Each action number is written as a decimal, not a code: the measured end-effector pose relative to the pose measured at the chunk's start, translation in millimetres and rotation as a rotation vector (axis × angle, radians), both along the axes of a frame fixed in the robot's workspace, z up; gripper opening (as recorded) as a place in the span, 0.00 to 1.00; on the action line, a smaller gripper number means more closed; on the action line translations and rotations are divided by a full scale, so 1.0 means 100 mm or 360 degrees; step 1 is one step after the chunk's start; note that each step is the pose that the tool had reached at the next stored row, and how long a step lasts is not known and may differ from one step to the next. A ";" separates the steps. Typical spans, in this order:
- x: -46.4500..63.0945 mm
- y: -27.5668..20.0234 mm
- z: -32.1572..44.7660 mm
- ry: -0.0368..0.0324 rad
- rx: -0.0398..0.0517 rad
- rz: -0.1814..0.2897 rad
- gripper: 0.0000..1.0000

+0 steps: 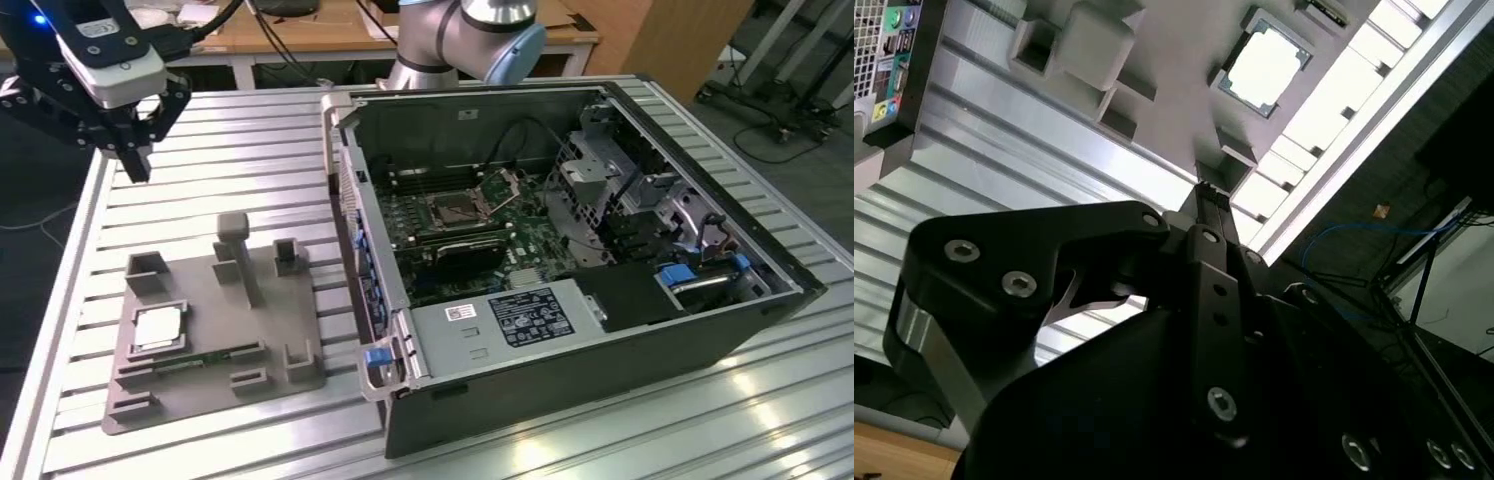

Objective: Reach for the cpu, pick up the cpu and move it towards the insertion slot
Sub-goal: 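Reach for the cpu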

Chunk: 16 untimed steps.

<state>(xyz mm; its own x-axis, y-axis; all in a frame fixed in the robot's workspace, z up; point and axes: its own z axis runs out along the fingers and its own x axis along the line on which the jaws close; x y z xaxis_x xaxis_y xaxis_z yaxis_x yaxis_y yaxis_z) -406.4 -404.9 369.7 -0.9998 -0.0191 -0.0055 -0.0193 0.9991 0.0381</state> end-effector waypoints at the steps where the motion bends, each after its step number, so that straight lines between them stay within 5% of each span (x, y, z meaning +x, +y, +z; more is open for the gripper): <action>1: -0.02 -0.001 -0.001 -0.0001 0.0000 0.0000 0.11; 16: -0.08 -0.069 -0.088 -0.0003 0.0000 0.0000 0.11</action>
<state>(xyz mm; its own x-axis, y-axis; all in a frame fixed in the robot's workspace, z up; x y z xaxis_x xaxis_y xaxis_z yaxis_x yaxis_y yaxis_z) -414.0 -411.8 360.9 -0.9998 -0.0191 -0.0071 -0.0193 0.9991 0.0381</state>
